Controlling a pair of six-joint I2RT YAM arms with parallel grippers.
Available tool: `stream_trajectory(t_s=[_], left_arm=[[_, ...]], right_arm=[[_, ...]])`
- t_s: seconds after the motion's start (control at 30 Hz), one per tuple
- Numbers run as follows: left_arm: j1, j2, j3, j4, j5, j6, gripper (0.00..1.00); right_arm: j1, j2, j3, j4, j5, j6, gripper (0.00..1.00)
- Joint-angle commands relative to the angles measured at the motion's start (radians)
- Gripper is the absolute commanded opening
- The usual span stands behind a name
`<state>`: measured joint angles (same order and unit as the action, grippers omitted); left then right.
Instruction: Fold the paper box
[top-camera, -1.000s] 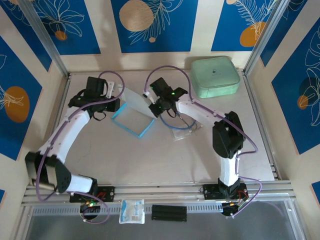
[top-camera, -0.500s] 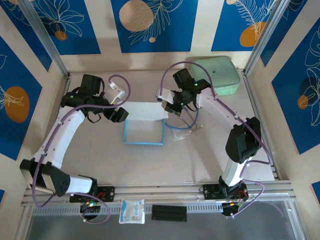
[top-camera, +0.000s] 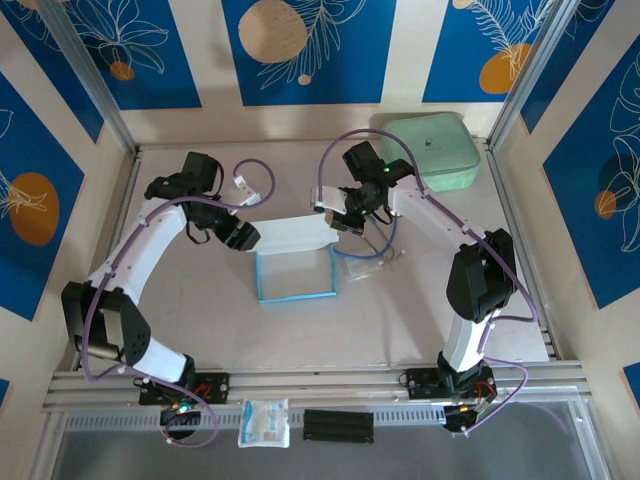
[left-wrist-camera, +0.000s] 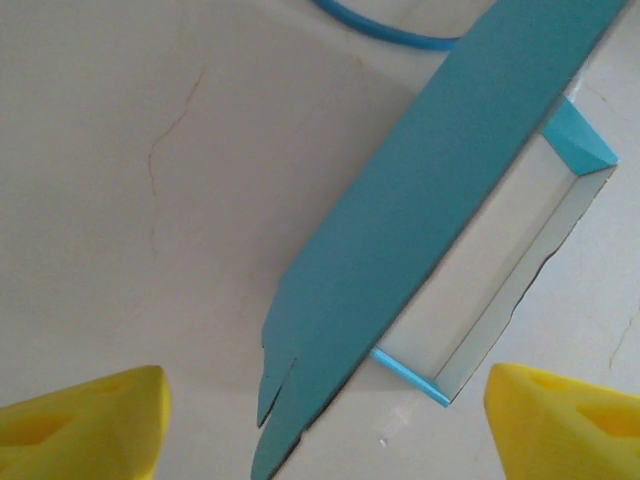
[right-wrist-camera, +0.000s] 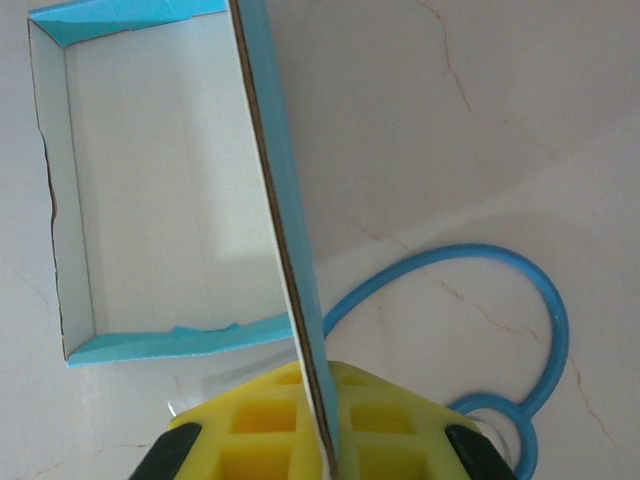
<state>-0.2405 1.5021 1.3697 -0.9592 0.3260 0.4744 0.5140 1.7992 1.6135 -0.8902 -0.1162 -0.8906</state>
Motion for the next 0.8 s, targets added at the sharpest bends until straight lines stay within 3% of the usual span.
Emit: stream_trajectory(t_s=[0.0, 0.2, 0.47, 0.6, 0.77], left_arm=[[-0.007, 0.034, -0.026, 0.035, -0.035, -0.01, 0.76], [-0.033, 0.087, -0.06, 0.051, -0.043, -0.019, 0.6], [-0.046, 0.12, -0.035, 0.028, -0.138, -0.093, 0.34], [-0.056, 0.133, -0.018, 0.038, -0.162, -0.174, 0.17], [-0.078, 0.126, -0.041, 0.116, -0.23, -0.328, 0.02]], right_arm=[[0.006, 0.005, -0.012, 0.008, -0.017, -0.019, 0.0], [0.005, 0.004, -0.019, 0.021, -0.001, -0.018, 0.0], [0.01, 0.004, -0.03, 0.057, 0.034, 0.009, 0.0], [0.029, 0.003, -0.043, 0.107, 0.063, 0.047, 0.0], [0.07, 0.006, -0.047, 0.203, 0.123, 0.19, 0.0]])
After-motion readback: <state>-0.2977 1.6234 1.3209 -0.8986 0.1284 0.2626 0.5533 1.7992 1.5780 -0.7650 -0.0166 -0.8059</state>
